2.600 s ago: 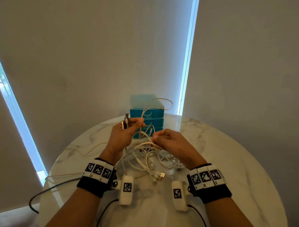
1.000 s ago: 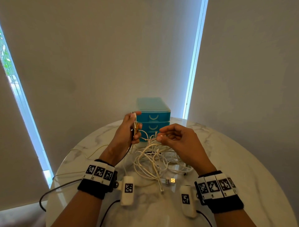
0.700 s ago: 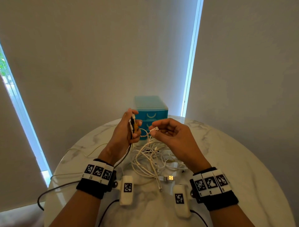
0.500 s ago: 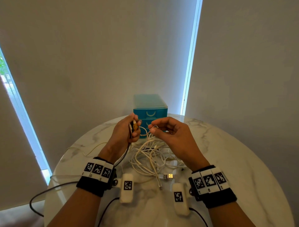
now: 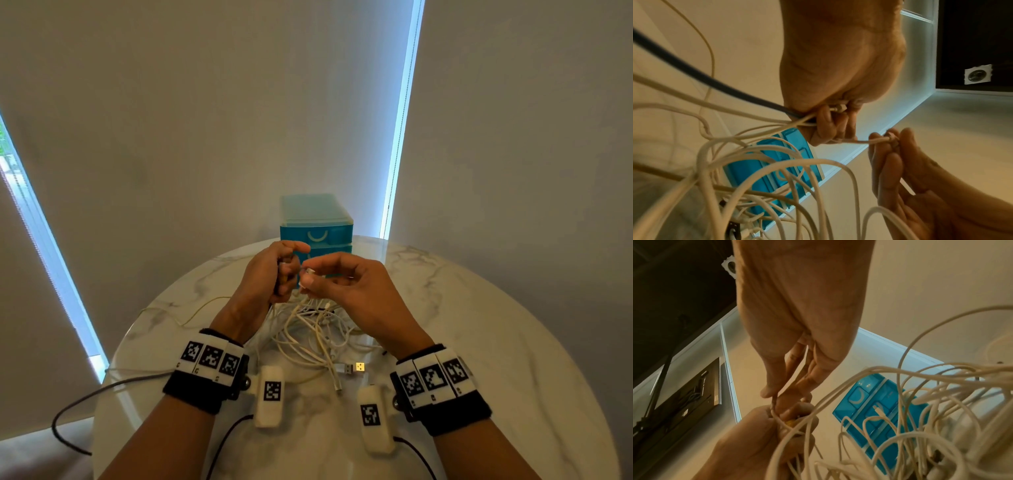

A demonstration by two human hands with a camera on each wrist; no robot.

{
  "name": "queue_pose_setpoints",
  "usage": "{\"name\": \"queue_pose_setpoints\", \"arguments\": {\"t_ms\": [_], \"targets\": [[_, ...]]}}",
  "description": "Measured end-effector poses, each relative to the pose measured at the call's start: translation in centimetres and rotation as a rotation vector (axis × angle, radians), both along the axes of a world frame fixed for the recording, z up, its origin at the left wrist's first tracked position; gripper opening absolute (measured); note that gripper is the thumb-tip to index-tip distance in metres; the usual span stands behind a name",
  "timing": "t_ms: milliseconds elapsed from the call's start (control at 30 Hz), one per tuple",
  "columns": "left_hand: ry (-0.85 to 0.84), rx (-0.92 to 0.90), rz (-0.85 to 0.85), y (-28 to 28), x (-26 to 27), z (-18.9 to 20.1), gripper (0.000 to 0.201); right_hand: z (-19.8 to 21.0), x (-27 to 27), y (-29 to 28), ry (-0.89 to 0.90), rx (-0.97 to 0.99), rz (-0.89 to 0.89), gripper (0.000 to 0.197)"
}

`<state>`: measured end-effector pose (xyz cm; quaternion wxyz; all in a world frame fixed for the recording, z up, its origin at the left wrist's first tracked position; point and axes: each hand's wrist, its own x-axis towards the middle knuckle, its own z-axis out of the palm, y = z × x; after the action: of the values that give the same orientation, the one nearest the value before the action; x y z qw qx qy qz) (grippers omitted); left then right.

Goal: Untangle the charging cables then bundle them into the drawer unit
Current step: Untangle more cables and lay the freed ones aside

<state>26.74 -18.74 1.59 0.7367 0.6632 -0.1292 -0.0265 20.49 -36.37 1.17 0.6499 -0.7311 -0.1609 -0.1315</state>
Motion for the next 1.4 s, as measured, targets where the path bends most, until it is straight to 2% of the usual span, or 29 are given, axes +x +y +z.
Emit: {"name": "queue_pose_setpoints", "arguments": {"t_ms": [33,100,233,400,467,500,567,633,733,867,933,1000,1067,1133,1200,1233,1267,1333,1367,1400], "targets": [[0.002,0.047,0.018,-0.1,-0.1,0.2,0.037,0.1,-0.2,0.1,0.011,-0.011,0.02,0.025],[-0.005,0.174,0.028,-0.1,-0.3,0.4,0.056,0.3,-0.4,-0.1,0.028,-0.03,0.03,0.023],[0.003,0.438,0.026,0.7,-0.1,0.5,0.091,0.1,0.3,-1.3,0.019,-0.116,-0.121,0.021],[0.055,0.468,0.051,0.9,-0.2,1.0,0.095,-1.0,1.3,-1.9,-0.045,-0.189,-0.371,0.019],[0.011,0.425,0.089,0.7,-0.3,1.2,0.093,-0.9,1.2,-2.0,-0.056,-0.242,-0.384,0.019],[-0.011,0.364,0.082,0.5,-0.2,1.1,0.093,-0.8,1.1,-1.9,-0.052,-0.249,-0.326,0.02],[-0.008,0.203,-0.008,-0.2,-0.5,1.0,0.098,-0.4,0.6,-1.2,-0.042,-0.24,-0.149,0.021],[0.026,0.063,-0.12,-1.2,-0.7,0.5,0.104,-0.3,0.2,-0.1,-0.07,-0.191,-0.059,0.023],[-0.009,0.022,-0.18,-2.6,-1.2,-0.1,0.108,-0.2,-0.1,0.8,-0.143,-0.083,-0.167,0.019],[-0.031,-0.003,-0.047,-3.1,-1.5,0.2,0.078,-0.4,0.1,0.8,-0.315,-0.163,-0.451,0.019],[-0.056,-0.025,-0.006,-2.7,-1.3,0.5,0.072,-0.5,0.4,0.6,-0.265,-0.104,-0.482,0.02],[-0.06,-0.126,-0.023,-2.2,-1.3,1.2,0.068,-0.5,0.7,0.3,-0.096,-0.02,-0.419,0.02],[-0.08,-0.219,-0.112,-2.3,-0.9,2.3,0.064,-0.5,0.8,-0.1,0.134,0.019,-0.242,0.027],[-0.115,-0.213,-0.217,-3.0,-0.9,3.5,0.061,-0.5,0.8,0.0,0.242,-0.055,-0.08,0.039],[-0.172,-0.076,-0.305,-4.3,-1.2,4.4,0.059,-0.5,0.9,0.2,0.242,-0.137,-0.032,0.053],[-0.21,0.024,-0.343,-4.9,-1.5,4.9,0.059,-0.6,0.9,0.2,0.233,-0.116,-0.021,0.056],[-0.25,0.13,-0.379,-5.4,-1.7,5.2,0.058,-0.6,0.9,0.2,0.23,-0.051,-0.008,0.051],[-0.298,0.316,-0.451,-6.2,-1.7,5.9,0.056,-0.6,0.8,0.2,0.238,0.142,0.078,0.027],[-0.307,0.396,-0.49,-6.5,-1.5,6.3,0.057,-0.5,0.7,0.3,0.235,0.212,0.143,0.023],[-0.316,0.468,-0.524,-6.6,-1.3,6.7,0.058,-0.5,0.7,0.4,0.233,0.251,0.192,0.03]]}}
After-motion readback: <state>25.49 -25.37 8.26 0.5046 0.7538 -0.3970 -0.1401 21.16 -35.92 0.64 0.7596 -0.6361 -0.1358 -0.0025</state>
